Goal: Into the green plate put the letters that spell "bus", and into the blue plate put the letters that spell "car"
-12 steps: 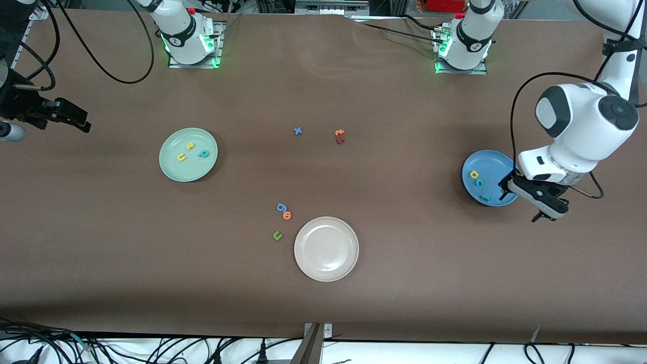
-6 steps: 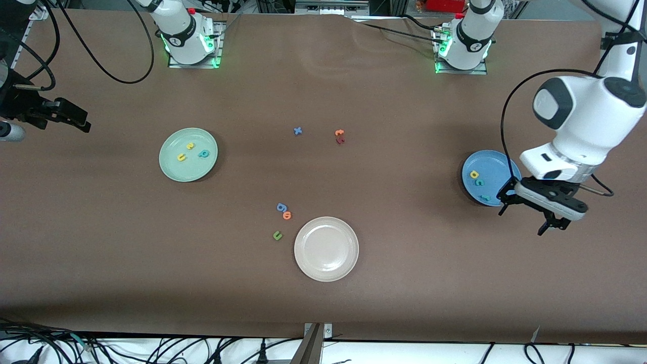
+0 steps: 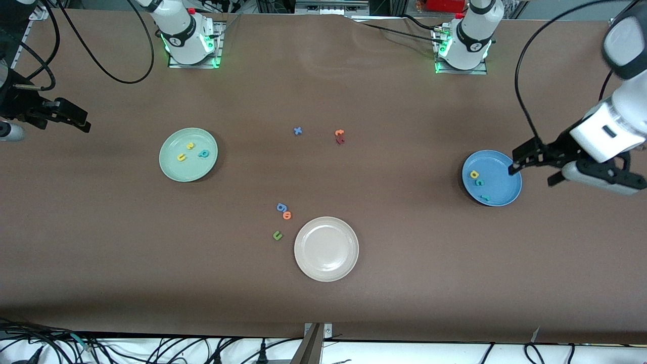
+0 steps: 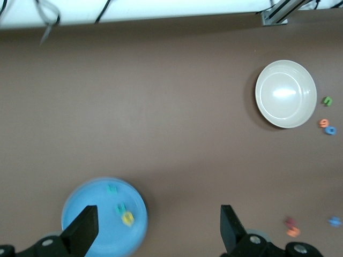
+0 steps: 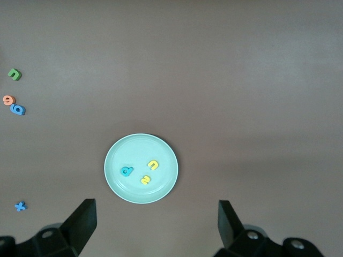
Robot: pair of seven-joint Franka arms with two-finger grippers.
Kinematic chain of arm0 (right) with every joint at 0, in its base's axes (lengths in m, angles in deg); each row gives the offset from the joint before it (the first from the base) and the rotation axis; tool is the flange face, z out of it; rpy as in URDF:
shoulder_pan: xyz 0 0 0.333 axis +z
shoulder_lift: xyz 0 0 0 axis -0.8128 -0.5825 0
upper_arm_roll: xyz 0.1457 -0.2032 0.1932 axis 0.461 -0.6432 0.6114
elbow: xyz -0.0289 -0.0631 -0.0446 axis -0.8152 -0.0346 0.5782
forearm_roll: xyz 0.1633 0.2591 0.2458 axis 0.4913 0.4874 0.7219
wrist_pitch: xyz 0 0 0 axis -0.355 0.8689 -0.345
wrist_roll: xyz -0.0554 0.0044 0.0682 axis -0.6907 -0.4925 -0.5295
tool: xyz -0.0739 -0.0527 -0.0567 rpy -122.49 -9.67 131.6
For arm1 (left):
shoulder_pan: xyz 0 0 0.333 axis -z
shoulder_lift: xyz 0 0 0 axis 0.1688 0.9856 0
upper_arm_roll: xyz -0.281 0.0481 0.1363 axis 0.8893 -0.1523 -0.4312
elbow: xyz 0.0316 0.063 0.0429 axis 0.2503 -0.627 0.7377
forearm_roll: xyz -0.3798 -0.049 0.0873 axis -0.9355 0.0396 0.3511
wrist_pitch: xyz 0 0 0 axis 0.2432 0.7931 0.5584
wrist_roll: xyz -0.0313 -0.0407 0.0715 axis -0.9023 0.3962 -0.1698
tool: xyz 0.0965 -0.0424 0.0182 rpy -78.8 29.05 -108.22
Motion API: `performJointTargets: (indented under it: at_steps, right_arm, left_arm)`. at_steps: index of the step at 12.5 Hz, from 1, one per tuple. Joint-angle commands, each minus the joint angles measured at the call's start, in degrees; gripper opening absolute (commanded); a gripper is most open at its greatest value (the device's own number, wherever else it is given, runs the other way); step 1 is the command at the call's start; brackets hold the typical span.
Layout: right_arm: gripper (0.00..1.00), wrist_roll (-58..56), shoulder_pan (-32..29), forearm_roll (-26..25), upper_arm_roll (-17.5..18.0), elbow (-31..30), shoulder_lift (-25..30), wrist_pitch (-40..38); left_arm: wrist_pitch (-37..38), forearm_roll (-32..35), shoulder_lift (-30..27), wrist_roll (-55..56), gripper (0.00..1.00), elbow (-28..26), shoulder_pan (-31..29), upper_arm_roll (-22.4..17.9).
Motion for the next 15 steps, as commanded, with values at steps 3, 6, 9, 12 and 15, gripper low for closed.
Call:
performJointTargets:
  at_steps: [3,6,9,12,15]
  right_arm:
    - [1.0,0.18,-0.56,0.92,0.34,0.45,0.31,-0.79]
    - [1.0,0.01,-0.47,0.92,0.34,0.45,0.31,-0.7]
    - [1.0,-0.61,-0.47,0.92,0.34,0.54,0.31,-0.7]
    - [1.0,-0.7,-0.47,0.92,0.34,0.54,0.31,-0.7]
    - [1.0,-0.61,-0.47,0.92,0.43,0.54,0.31,-0.7]
  left_arm:
    - [14.84,6.79,-1.64,7.93,1.0,2.48,-0.08,0.52]
    - [21.63,12.28,-1.9,16.99,1.0,1.69,-0.17,3.87]
    - [19.19,12.63,-2.42,16.65,1.0,2.21,-0.17,4.13]
    - [13.31,12.55,-4.79,6.75,1.0,-1.02,-2.27,4.14]
    - [2.94,12.72,-12.16,5.23,1.0,-13.83,-3.42,4.14]
